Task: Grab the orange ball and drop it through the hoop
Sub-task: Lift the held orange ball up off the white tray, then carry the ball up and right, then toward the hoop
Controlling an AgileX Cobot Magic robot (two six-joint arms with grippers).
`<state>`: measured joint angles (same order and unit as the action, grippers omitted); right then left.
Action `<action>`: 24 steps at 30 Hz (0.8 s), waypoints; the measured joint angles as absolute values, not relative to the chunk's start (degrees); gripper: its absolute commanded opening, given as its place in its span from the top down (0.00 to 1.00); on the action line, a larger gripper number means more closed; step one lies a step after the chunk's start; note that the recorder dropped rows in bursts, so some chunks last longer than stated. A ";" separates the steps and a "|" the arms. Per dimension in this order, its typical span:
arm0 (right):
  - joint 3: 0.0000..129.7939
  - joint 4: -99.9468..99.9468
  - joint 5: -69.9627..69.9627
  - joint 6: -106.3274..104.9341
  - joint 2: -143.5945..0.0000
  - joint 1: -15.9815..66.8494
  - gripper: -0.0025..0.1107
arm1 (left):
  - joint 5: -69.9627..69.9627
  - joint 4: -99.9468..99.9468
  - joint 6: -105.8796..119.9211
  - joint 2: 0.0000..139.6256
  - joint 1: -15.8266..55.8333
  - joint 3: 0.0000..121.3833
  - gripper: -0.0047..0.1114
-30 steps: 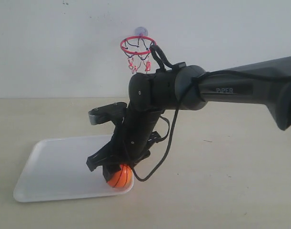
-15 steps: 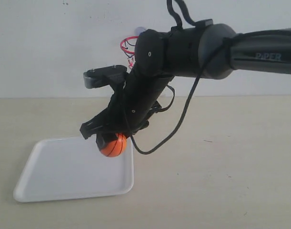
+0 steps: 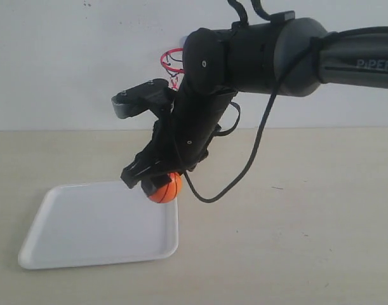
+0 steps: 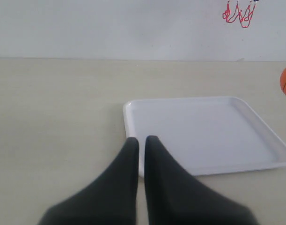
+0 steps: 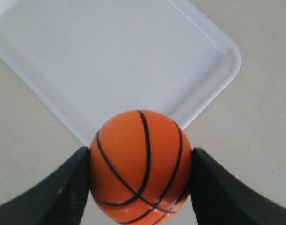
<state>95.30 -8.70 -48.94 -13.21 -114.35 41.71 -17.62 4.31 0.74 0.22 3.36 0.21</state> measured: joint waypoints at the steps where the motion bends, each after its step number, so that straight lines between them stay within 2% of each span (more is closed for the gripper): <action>1: 95.30 -8.54 -49.07 -13.42 -114.35 41.71 0.98 | -17.62 4.31 0.74 0.22 3.36 0.21 0.92; 16: 95.30 0.53 -53.10 -13.19 -105.13 41.71 0.98 | -17.62 4.31 0.74 0.22 3.36 0.21 0.92; 24: 95.30 14.77 -54.12 -2.86 -104.33 41.71 0.98 | -17.62 4.31 0.74 0.22 3.36 0.21 0.92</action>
<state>95.30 14.77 -54.12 -2.86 -104.33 41.71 -17.62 4.31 0.74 0.22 3.36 0.21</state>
